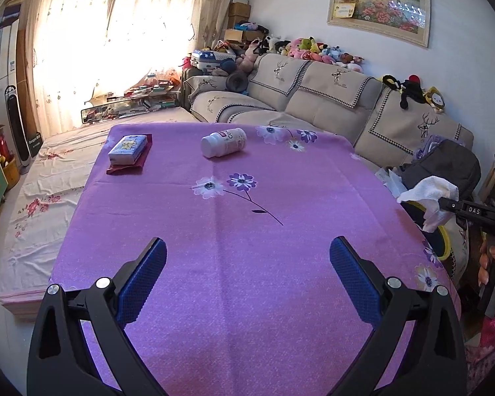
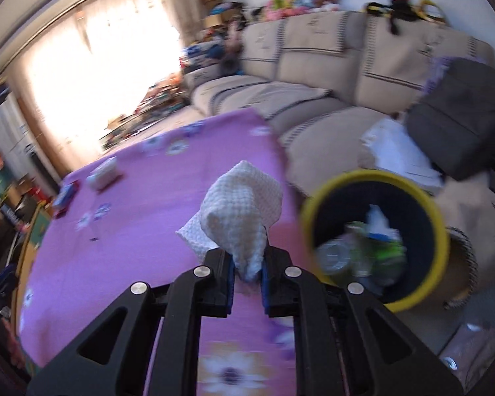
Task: Collect trash
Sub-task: 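Carry the white wipe over the bin and open the right tool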
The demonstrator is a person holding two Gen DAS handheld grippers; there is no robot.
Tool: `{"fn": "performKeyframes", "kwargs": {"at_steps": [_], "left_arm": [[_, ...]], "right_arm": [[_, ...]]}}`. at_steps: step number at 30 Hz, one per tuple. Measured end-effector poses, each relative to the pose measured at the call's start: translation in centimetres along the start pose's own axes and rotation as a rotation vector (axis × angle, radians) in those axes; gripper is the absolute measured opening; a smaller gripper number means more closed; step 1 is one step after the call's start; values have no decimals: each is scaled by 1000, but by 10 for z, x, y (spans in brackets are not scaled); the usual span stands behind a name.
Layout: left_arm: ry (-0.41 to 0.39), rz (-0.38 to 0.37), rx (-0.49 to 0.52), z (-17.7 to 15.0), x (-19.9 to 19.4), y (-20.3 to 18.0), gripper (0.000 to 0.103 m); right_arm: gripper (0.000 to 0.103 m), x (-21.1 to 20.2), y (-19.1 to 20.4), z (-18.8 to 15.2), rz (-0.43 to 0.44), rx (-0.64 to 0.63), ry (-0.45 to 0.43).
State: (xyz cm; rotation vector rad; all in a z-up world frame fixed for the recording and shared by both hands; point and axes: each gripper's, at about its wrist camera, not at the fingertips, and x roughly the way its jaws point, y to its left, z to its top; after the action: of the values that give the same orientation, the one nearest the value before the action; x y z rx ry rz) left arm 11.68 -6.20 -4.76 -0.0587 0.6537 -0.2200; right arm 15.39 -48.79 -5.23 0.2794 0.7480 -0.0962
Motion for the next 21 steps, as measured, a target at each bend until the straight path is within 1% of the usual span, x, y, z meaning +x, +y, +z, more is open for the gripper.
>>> {"fn": "performKeyframes", "kwargs": {"at_steps": [1, 6, 10, 14, 15, 16, 18, 20, 21], "left_arm": [[7, -5, 4, -1, 2, -5, 98], [28, -11, 59, -4, 10, -31, 98], [43, -15, 83, -4, 16, -44, 98], [71, -21, 93, -6, 25, -53, 98], [76, -24, 94, -7, 27, -55, 98], [81, -27, 94, -7, 29, -56, 98], [93, -36, 95, -9, 34, -59, 98], [102, -43, 96, -10, 37, -61, 98], [105, -45, 98, -11, 38, -62, 98]], "right_arm": [[13, 5, -19, 0, -35, 25, 4], [13, 41, -83, -4, -141, 109, 50], [13, 68, -113, -9, -190, 142, 90], [19, 83, -128, -11, -237, 141, 105], [29, 85, -129, -10, -247, 135, 110], [36, 86, -132, -10, -258, 133, 106], [62, 85, -134, -9, -286, 126, 89], [69, 81, -132, -8, -325, 117, 64], [71, 79, -132, -9, -341, 115, 55]]}}
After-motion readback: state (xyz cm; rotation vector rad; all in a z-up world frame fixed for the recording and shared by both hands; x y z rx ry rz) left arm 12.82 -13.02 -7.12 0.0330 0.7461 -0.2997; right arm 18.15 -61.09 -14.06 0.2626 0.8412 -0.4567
